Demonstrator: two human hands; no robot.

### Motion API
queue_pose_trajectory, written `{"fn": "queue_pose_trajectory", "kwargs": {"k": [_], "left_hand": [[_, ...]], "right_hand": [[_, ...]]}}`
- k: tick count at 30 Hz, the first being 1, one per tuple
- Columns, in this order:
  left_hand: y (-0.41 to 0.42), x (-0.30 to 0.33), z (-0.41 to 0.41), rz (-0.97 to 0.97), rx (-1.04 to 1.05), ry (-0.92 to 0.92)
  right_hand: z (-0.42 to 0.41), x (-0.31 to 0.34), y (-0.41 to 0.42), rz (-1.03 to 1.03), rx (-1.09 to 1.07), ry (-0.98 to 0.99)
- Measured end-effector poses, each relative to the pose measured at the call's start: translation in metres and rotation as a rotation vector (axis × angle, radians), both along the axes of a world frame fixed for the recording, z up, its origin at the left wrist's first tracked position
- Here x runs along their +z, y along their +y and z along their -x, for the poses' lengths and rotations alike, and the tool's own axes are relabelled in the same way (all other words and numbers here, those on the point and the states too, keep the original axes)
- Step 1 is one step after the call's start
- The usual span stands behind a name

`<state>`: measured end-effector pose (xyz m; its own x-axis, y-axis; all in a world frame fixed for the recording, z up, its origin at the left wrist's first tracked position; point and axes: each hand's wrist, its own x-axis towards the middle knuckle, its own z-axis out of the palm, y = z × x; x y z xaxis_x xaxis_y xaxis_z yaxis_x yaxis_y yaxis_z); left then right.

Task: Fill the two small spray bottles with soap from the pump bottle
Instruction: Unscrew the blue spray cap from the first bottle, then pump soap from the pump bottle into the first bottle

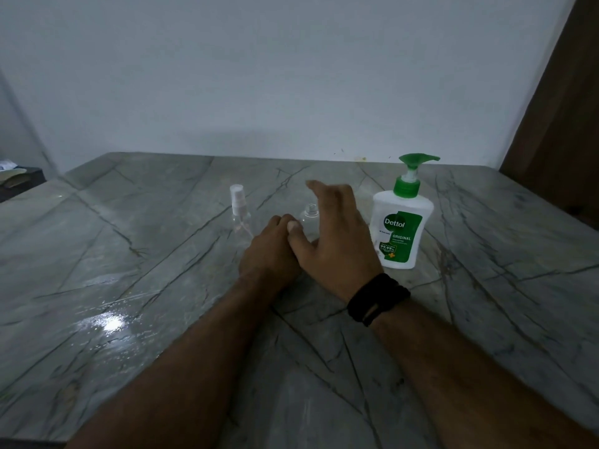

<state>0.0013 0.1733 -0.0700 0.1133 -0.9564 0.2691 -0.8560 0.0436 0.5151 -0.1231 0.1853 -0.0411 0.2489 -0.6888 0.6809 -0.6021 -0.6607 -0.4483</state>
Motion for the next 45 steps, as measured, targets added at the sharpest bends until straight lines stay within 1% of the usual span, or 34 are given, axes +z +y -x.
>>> {"fn": "queue_pose_trajectory", "kwargs": {"k": [2,4,6,7,9,11,15,21,26,28,30,34,38,42,45], "left_hand": [[-0.001,-0.002,0.000,0.020,0.002,-0.001],[-0.002,-0.002,0.003,0.032,0.009,0.024],[-0.006,-0.004,0.005,0.039,0.023,0.025],[-0.006,-0.003,0.006,0.027,0.036,0.006],[-0.006,-0.003,0.005,0.012,0.071,-0.002],[-0.007,-0.005,0.004,0.009,0.086,0.012],[-0.009,-0.006,0.003,0.009,0.068,0.024],[-0.011,-0.007,0.001,0.017,0.051,0.027],[-0.011,-0.009,0.001,0.037,0.058,0.024],[-0.011,-0.009,0.000,0.029,0.054,0.021],[-0.013,-0.009,0.001,0.024,0.059,0.014],[-0.016,-0.012,0.001,0.009,0.079,-0.005],[-0.016,-0.012,0.001,0.007,0.088,-0.016],[-0.014,-0.011,0.002,0.018,0.099,-0.031],[-0.013,-0.010,0.002,0.026,0.084,-0.029]], "right_hand": [[0.001,0.019,0.014,0.216,0.033,-0.067],[0.007,0.036,0.023,0.416,0.001,-0.125],[0.019,0.048,0.023,0.562,-0.149,-0.145],[0.026,0.052,0.021,0.592,-0.238,-0.156],[0.040,0.056,0.012,0.566,-0.372,-0.205],[0.051,0.055,-0.001,0.478,-0.461,-0.220],[0.066,0.042,-0.025,0.275,-0.605,-0.122],[0.072,0.019,-0.044,0.113,-0.642,-0.039],[0.072,0.005,-0.054,0.050,-0.625,-0.046],[0.071,0.004,-0.057,0.033,-0.580,-0.103],[0.068,0.005,-0.057,0.022,-0.485,-0.181],[0.062,0.005,-0.052,-0.076,-0.112,-0.362],[0.056,0.001,-0.052,-0.128,0.214,-0.475],[0.052,0.002,-0.052,-0.174,0.343,-0.465],[0.050,0.000,-0.050,-0.223,0.372,-0.439]]}}
